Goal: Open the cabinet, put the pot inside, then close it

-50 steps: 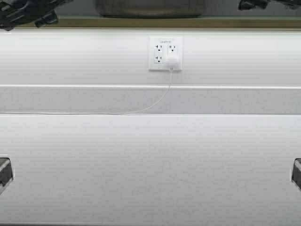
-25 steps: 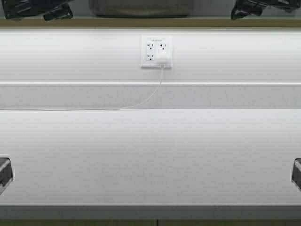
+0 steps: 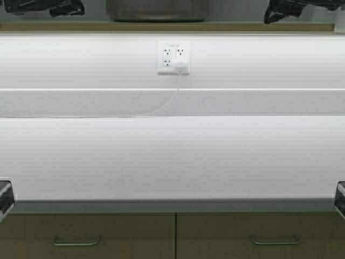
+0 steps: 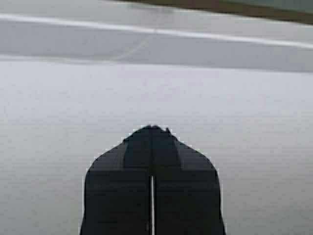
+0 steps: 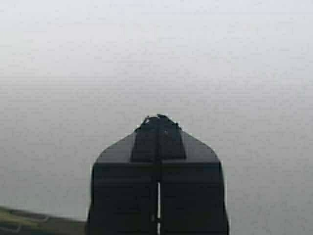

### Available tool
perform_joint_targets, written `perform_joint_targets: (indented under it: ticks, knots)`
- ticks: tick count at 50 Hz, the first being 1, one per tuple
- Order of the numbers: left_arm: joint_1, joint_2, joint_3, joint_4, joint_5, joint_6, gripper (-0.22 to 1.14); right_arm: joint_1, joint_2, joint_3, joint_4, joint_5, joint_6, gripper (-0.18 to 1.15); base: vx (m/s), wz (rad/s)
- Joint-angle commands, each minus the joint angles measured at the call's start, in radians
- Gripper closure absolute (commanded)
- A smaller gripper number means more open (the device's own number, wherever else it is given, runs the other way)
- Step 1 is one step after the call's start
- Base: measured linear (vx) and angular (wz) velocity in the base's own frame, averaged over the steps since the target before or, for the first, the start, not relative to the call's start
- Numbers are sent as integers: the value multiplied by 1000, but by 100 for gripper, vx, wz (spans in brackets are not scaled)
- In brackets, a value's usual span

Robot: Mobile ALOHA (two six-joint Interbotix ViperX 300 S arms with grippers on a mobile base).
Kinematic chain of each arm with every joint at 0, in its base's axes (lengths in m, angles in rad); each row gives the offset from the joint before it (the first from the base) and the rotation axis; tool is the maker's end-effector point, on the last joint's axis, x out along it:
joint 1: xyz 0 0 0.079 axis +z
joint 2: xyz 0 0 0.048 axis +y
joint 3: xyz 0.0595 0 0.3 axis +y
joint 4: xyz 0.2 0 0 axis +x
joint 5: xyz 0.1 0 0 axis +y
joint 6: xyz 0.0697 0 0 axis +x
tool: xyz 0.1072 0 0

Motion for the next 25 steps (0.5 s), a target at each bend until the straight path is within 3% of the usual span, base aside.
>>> perform_joint_targets:
  ticks: [1, 21, 25]
  knots:
    - [2, -8, -20, 3, 0, 12, 89, 0, -11, -21, -20, 9, -2, 91, -29, 6]
    - [5, 2, -38, 3, 0, 54, 89, 0, 3, -37, -48, 8, 3, 91, -32, 5]
    - [52, 2, -31, 3, 6, 67, 89, -11, 3, -41, -57, 14, 0, 91, -28, 3]
